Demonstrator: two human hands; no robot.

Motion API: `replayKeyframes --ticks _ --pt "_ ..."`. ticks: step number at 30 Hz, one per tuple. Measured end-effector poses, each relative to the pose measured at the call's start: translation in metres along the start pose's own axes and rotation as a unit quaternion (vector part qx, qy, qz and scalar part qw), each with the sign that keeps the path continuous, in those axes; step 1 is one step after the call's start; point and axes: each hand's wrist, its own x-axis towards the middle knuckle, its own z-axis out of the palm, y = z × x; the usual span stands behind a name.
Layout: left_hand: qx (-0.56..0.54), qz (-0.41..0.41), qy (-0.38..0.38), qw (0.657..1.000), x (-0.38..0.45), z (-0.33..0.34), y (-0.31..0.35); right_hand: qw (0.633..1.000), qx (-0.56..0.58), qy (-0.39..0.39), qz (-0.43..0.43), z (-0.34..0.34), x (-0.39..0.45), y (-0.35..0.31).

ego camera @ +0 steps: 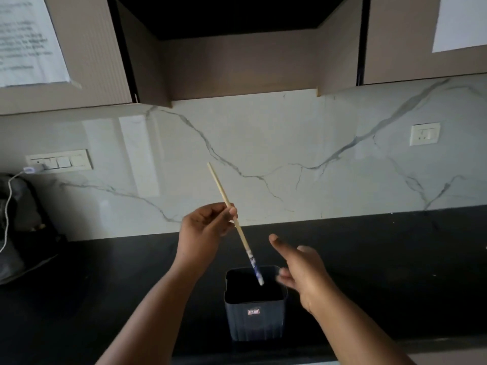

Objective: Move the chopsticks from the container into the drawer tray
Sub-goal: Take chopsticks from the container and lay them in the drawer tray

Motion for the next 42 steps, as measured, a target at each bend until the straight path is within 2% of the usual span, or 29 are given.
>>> replayKeyframes --ticks 2,4,7,14,17,19,22,25,26,28,29,31,32,33,34,38,42 --pt "0.052 -0.029 -0.019 0.998 0.007 -0.003 -0.003 0.996 -0.053 0.012 -0.078 -0.006 0.002 0.002" --pt "0.096 -0.077 -0.053 0.991 0.01 -0.004 -0.013 0.992 -0.036 -0.053 -0.112 -0.006 -0.001 0.004" --pt "0.121 -0.142 -0.094 0.978 0.006 0.001 -0.034 0.987 -0.019 -0.13 -0.097 0.002 -0.006 0.014" --pt "0.127 -0.22 -0.102 0.962 -0.016 0.007 -0.077 0.988 -0.037 -0.145 -0.035 0.01 0.006 0.056" --pt "0.157 -0.22 -0.106 0.957 -0.024 0.002 -0.095 0.987 -0.045 -0.155 -0.013 0.009 0.015 0.074" --pt "0.153 -0.198 -0.07 0.966 -0.026 -0.006 -0.106 0.983 -0.063 -0.172 -0.008 0.007 0.019 0.086" --pt "0.101 -0.171 0.044 0.979 -0.027 -0.024 -0.128 0.966 -0.128 -0.226 0.006 0.001 0.022 0.112" --pt "0.093 -0.135 0.164 0.973 -0.034 -0.049 -0.16 0.933 -0.246 -0.263 0.012 -0.009 0.024 0.149" --pt "0.129 -0.121 0.183 0.967 -0.039 -0.058 -0.173 0.92 -0.286 -0.268 0.008 -0.014 0.025 0.163" --pt "0.299 -0.11 0.138 0.938 -0.048 -0.073 -0.2 0.88 -0.384 -0.28 -0.015 -0.024 0.027 0.189" --pt "0.401 -0.125 0.079 0.904 -0.052 -0.08 -0.216 0.853 -0.436 -0.286 -0.03 -0.03 0.029 0.202" --pt "0.556 -0.185 -0.075 0.807 -0.063 -0.088 -0.248 0.8 -0.514 -0.306 -0.049 -0.04 0.032 0.227" --pt "0.602 -0.208 -0.129 0.76 -0.07 -0.091 -0.261 0.775 -0.545 -0.315 -0.049 -0.045 0.034 0.241" --pt "0.629 -0.213 -0.153 0.732 -0.076 -0.093 -0.271 0.754 -0.572 -0.32 -0.049 -0.049 0.035 0.254" --pt "0.643 -0.205 -0.153 0.722 -0.08 -0.094 -0.279 0.734 -0.596 -0.322 -0.047 -0.052 0.036 0.266" --pt "0.655 -0.177 -0.133 0.722 -0.082 -0.095 -0.281 0.668 -0.665 -0.331 -0.051 -0.055 0.04 0.306" --pt "0.658 -0.179 -0.135 0.719 -0.082 -0.095 -0.281 0.662 -0.661 -0.351 -0.034 -0.048 0.044 0.325"
